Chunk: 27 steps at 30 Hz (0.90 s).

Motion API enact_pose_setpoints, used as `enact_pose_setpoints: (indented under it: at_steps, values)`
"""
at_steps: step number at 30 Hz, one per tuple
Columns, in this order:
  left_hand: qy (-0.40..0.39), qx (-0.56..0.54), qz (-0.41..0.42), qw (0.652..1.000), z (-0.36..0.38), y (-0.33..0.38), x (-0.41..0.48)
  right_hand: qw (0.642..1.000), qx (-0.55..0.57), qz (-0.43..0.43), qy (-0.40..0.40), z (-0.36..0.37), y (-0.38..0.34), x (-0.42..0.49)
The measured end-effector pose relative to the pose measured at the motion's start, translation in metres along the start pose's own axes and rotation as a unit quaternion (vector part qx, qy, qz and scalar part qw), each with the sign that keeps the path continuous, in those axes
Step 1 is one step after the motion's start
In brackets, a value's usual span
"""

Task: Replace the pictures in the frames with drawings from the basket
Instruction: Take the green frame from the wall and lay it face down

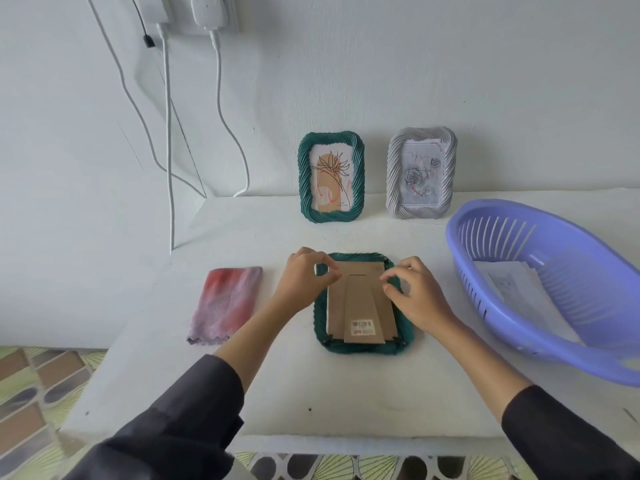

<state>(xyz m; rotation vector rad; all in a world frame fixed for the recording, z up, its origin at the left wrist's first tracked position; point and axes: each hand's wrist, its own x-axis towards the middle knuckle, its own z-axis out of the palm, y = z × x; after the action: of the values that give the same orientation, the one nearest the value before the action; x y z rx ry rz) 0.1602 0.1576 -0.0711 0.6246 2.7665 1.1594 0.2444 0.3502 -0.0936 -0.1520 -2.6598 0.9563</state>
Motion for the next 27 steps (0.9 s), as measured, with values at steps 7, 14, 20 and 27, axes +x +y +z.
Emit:
enact_pose_setpoints:
  at_steps: [7,14,20,27]
  values:
    - [-0.031,-0.015,0.003,0.999,0.002,-0.010,-0.052,0.999,0.025,-0.018,-0.029,-0.005,-0.001,-0.047]
    - [-0.078,-0.058,0.005,0.995,-0.001,-0.013,-0.088,0.997,0.055,-0.010,-0.056,-0.011,0.001,-0.077]
    - [-0.064,-0.070,0.007,0.995,0.001,-0.017,-0.097,0.995,0.046,-0.020,-0.086,-0.017,0.004,-0.089]
    - [-0.052,-0.082,-0.002,0.995,0.003,-0.014,-0.096,0.994,0.039,-0.019,-0.097,-0.018,0.002,-0.088]
